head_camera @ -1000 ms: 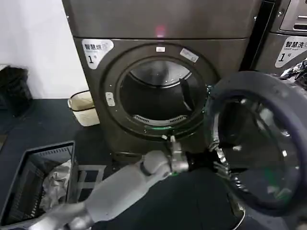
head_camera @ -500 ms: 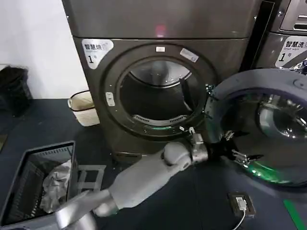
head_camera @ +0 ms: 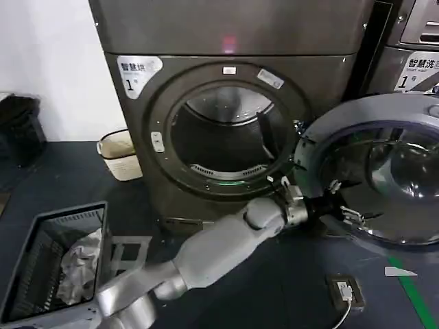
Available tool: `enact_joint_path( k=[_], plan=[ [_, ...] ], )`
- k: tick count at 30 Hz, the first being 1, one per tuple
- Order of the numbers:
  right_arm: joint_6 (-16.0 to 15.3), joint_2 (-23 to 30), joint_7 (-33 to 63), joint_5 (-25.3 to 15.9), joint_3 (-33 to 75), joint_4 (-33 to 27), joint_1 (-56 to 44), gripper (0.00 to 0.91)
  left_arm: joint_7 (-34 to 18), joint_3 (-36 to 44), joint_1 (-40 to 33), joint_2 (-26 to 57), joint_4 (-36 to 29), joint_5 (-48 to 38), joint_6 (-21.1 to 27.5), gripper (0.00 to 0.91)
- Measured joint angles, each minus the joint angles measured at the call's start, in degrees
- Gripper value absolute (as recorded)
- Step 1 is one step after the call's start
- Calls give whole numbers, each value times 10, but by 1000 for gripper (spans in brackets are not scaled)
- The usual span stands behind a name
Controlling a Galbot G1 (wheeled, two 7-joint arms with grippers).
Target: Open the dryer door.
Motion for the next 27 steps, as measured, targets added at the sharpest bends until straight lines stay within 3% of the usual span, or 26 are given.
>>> enact_joint_path(
  k=[13, 21, 27],
  plan=[
    [3, -2, -10, 1, -2, 0, 1, 907, -6, -1, 4, 6, -11, 9, -1, 907],
    [4, -5, -16, 1, -6, 0, 2, 907, -8, 18, 15, 64, -81, -31, -52, 907],
    [4, -9, -18, 1, -4, 4, 2, 907, -43, 15, 27, 137, -150, -49, -78, 907]
  ],
)
